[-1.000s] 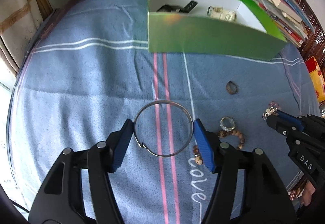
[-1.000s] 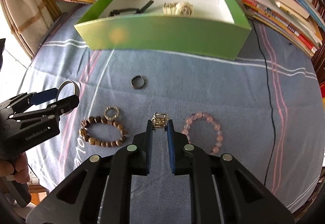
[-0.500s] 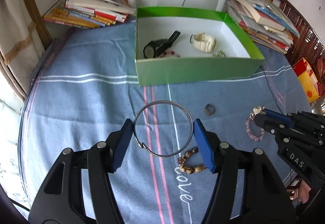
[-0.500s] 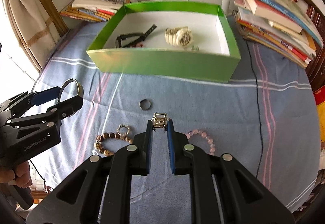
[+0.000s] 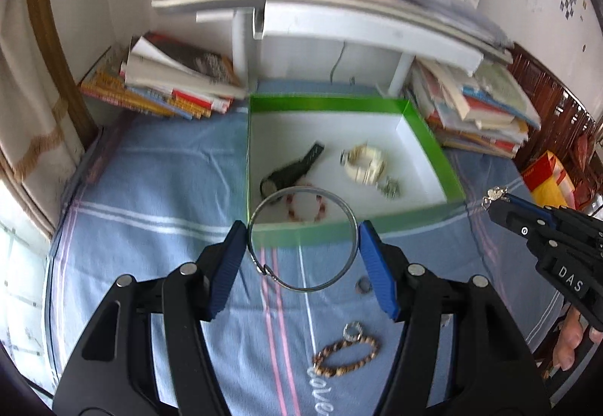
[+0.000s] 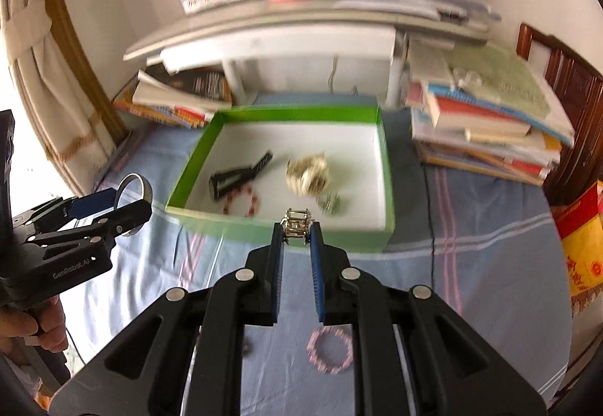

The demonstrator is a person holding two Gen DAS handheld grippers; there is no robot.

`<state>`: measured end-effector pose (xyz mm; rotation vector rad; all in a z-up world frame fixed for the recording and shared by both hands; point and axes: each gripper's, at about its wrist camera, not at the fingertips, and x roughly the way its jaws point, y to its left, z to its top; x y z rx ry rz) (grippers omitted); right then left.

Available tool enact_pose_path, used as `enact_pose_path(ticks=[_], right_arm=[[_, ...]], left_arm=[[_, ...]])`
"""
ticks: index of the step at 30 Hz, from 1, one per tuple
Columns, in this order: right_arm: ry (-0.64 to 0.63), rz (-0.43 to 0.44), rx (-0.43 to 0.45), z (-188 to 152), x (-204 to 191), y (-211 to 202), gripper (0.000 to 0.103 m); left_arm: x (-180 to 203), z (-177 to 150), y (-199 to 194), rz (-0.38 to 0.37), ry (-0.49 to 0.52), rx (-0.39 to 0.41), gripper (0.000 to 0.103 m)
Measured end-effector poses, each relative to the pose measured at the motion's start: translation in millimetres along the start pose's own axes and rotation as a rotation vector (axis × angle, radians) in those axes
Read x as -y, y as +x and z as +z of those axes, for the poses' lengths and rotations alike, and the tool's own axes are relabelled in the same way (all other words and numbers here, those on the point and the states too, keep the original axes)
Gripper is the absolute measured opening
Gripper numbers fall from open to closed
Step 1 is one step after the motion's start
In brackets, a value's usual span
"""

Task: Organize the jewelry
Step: 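Carry the bangle and charm over the green box and open both tools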

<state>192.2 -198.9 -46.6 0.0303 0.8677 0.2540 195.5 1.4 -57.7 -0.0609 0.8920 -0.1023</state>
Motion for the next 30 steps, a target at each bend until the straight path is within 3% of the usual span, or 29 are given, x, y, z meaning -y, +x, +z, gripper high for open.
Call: enact_pose_path(ticks=[9,14,20,30], right_arm=[[-0.014,-0.022,0.066,42.2,12.5,13.4,0.014],[-0.004,-0.02,0.021,44.4,19.3,43.9,0.014],[0.027,-0.058,-0.092,33.1,36.3,101.7,0.014],[0.038,-0.072,-0.175,22.9,48.2,146.9,0.014]], left_arm=[[6.7,42.5,15.4,0.004,-0.006,0.044,0.061],[13.9,48.7,38.0,0.004,-0.005,0.02,0.061],[18.4,48.7,79.2,0.014,0.008,-0.044,0.061],[12.3,44.8,133.8,0.042,0.006,-0.149,0.061]])
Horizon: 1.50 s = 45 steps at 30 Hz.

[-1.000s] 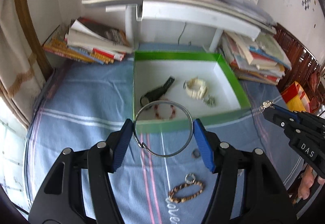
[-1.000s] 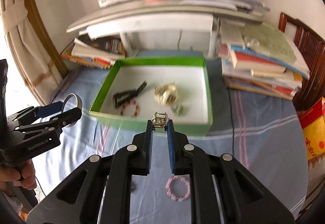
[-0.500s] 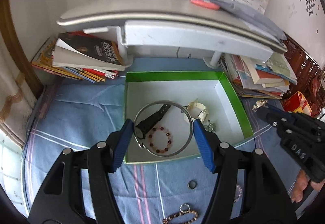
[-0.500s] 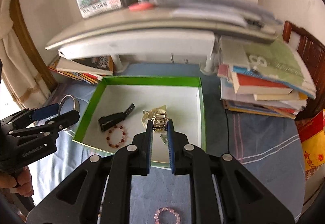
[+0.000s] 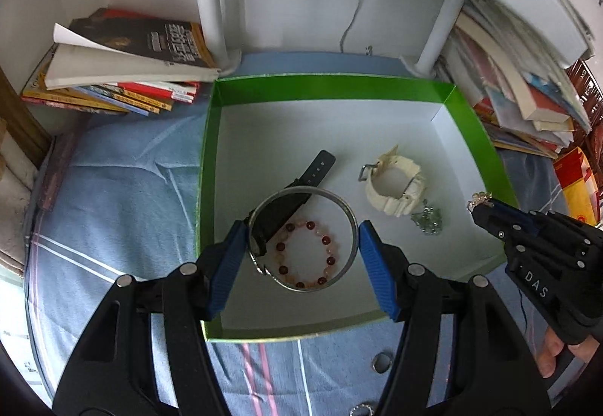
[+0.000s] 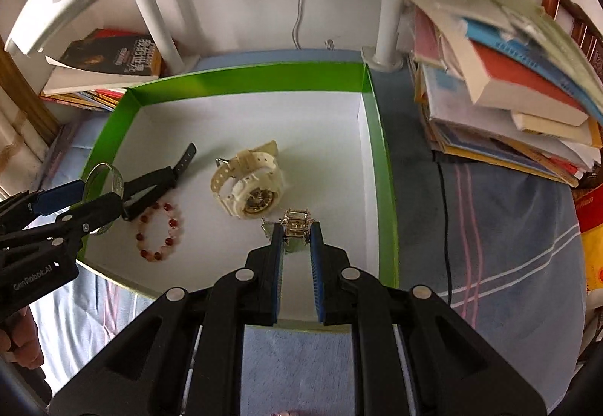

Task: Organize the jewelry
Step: 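Carry the bangle and charm over the green box and open both tools, then move the left tool to the brown wooden bead bracelet while the right tool approaches the pink bead bracelet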

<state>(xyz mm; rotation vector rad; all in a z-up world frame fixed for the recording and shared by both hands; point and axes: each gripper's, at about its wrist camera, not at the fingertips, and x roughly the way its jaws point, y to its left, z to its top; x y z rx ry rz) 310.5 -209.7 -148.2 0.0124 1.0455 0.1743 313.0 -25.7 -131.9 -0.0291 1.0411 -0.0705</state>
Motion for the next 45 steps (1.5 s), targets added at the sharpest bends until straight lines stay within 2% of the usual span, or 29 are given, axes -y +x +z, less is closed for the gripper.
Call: enact_pose_path(ticks=[2,3,4,6,10,14,20,25,27,29,31,35,40,45], right_arm=[[-0.003,-0.005,-0.011,0.9,-0.2,3.3,0.015],[-0.005,-0.007,-0.017,1.0,0.1,4.0,0.024],[-0.002,-0.006,-0.013,0.9,0.8,2.3,0.043],[0.014,-0.003,0.014,-0.5,3.4,-9.2,0.055],[0.038,0.019,0.058,-11.0,9.2,-44.1,0.055],[0.055,0.005,0.051,-40.6,21.2,-67.4,0.055],[0.07,-0.045,-0.114,-109.1,35.3,-49.7,0.054],[0.063,-0.063,-0.195,-141.8,28.0,-33.6,0.054],[0.028,-0.095,-0.205,-149.3,19.4,-28.7,0.054],[-0.01,-0.119,-0.209,-156.3,9.4,-27.1,0.054],[-0.024,-0.104,-0.214,-161.1,1.4,-28.0,0.054],[-0.079,-0.099,-0.216,-169.4,-19.3,-31.3,0.054],[-0.133,-0.041,-0.206,-177.7,-43.0,-38.4,0.056],[-0.102,-0.056,-0.199,-177.5,-42.4,-42.6,0.058]], left_arm=[[-1.7,0.8,6.4,0.006,-0.01,-0.019,0.062],[-2.6,1.2,8.2,0.007,-0.017,-0.023,0.064],[-4.1,1.8,8.9,0.007,-0.025,-0.025,0.071],[-6.0,2.4,6.8,0.0,-0.032,-0.021,0.073],[-9.9,-6.6,-17.8,-0.008,-0.016,0.006,0.075],[-11.0,-44.4,-42.5,-0.018,0.039,0.006,0.077],[-9.2,-120.6,-36.5,-0.036,0.13,-0.121,0.077],[-1.9,-153.6,-32.0,-0.058,0.177,-0.174,0.078],[-1.4,-159.3,-29.2,-0.043,0.197,-0.162,0.079],[-1.9,-167.3,-25.1,0.004,0.217,-0.156,0.079],[-4.2,-174.9,-21.6,0.043,0.225,-0.171,0.079],[-20.7,-182.4,-21.9,0.075,0.179,-0.184,0.084],[-52.1,-191.0,-25.0,0.134,0.1,-0.192,0.086],[-81.2,-196.3,-29.7,0.151,0.006,-0.197,0.086]])
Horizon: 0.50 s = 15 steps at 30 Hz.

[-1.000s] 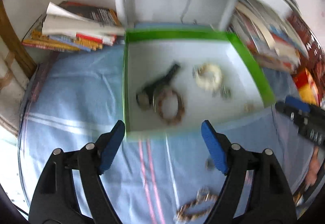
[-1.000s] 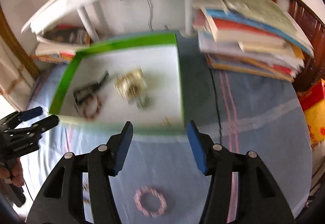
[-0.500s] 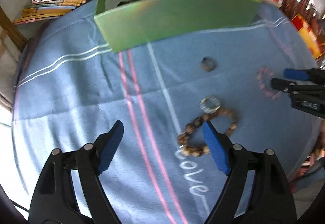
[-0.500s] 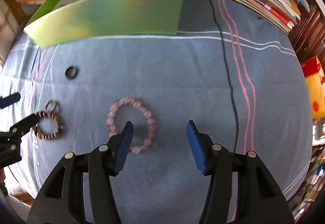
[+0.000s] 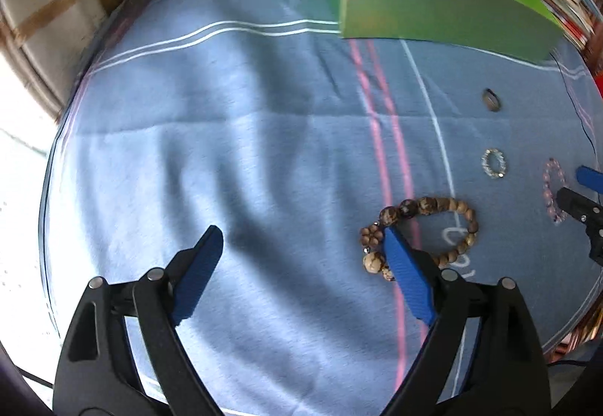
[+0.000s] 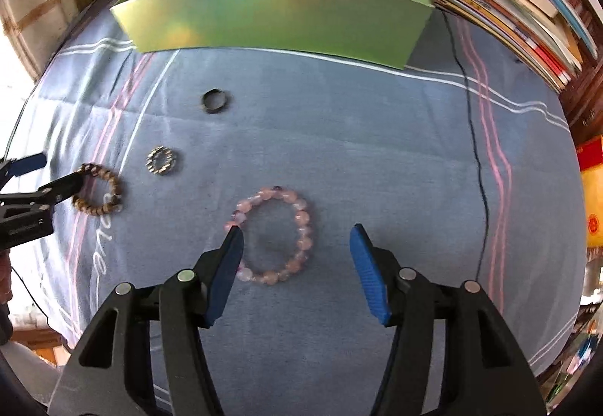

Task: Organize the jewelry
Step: 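Move the left tool to the brown wooden bead bracelet while the right tool approaches the pink bead bracelet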

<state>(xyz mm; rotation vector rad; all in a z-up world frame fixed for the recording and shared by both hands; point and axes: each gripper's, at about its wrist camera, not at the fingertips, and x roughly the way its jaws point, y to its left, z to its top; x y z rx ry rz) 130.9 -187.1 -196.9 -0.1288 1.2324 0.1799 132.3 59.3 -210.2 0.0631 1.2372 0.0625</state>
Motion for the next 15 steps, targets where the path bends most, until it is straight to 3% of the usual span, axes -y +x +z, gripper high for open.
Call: enact_pose_path(ticks=[5,15], right_arm=[[0.061,-0.028,-0.014,0.3,17.5,3.3,0.058],[0.058,-0.028,-0.03,-1.8,26.1,7.9,0.058]], left_arm=[[-6.2,-2.2,-3.3,-0.017,-0.009,0.008,0.086],[13.6,-2.0,-2.9,-0.029,0.005,0.008,0.086]])
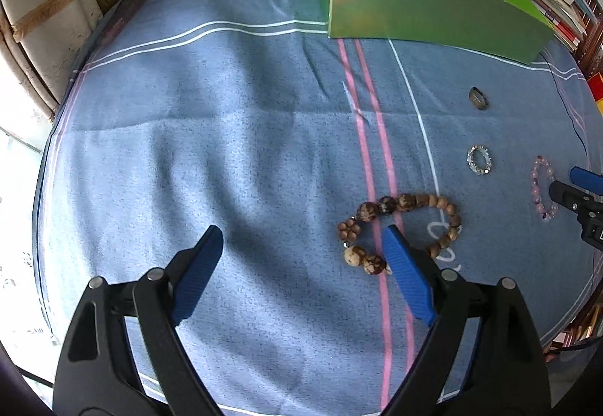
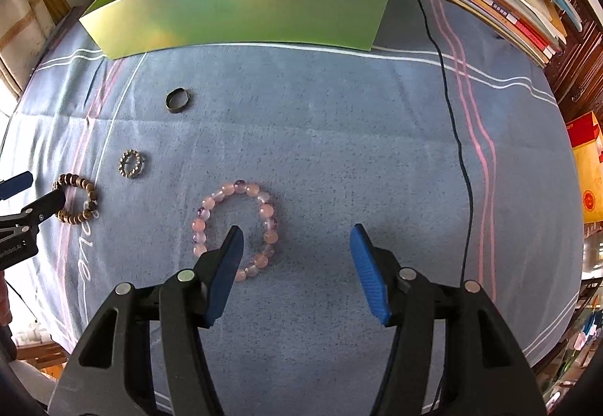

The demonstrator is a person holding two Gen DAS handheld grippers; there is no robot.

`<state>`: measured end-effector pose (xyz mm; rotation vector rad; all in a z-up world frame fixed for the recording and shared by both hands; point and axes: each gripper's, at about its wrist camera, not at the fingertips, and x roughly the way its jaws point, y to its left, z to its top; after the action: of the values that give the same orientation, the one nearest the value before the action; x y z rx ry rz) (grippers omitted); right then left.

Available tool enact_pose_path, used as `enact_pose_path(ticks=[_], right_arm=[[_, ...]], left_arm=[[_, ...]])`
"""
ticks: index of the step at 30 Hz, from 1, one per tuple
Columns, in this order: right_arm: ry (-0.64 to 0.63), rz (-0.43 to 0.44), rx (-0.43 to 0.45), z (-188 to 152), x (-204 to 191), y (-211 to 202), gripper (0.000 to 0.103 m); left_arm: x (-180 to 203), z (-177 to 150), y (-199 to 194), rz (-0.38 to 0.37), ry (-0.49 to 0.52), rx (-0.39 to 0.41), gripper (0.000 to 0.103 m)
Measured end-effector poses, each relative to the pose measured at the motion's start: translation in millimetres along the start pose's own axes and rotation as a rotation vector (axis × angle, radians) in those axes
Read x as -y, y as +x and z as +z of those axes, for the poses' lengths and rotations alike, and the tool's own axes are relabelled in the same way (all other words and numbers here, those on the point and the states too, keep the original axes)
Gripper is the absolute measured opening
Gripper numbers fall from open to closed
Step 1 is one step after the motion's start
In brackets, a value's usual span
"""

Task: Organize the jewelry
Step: 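Move the left tool to the brown wooden bead bracelet while the right tool approaches the pink bead bracelet, then close the left tool on the wooden bead bracelet while the right tool grasps the pink bead bracelet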

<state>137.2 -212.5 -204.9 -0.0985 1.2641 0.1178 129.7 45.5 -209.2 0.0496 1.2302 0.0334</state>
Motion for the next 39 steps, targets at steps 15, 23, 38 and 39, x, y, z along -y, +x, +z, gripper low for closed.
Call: enact_pose_path(ticks=[15,23,38,39], right_arm=[[-0.025,-0.001,-0.044,14.1,-11.2,17.5,0.067],[-0.001,0.012,-0.058,21.8,-2.3,23.6,0.069],[-0.017,0.021,-0.042,19.1,-1.2,23.4,0.069],[-0.017,0.021,-0.041,18.9,-1.0,22.9,0.069]], left_arm=[[5.5,-26.3,-4.1,-0.022,-0.112,0.024,0.086],[8.0,-33.3,-7.9,-0.021,-0.129,0.029,0.088],[8.8,-21.8,-8.1,-0.027,-0.137,0.038,0.087],[10.5,-20.9,-8.5,-0.028,-0.13,0.04,0.081]])
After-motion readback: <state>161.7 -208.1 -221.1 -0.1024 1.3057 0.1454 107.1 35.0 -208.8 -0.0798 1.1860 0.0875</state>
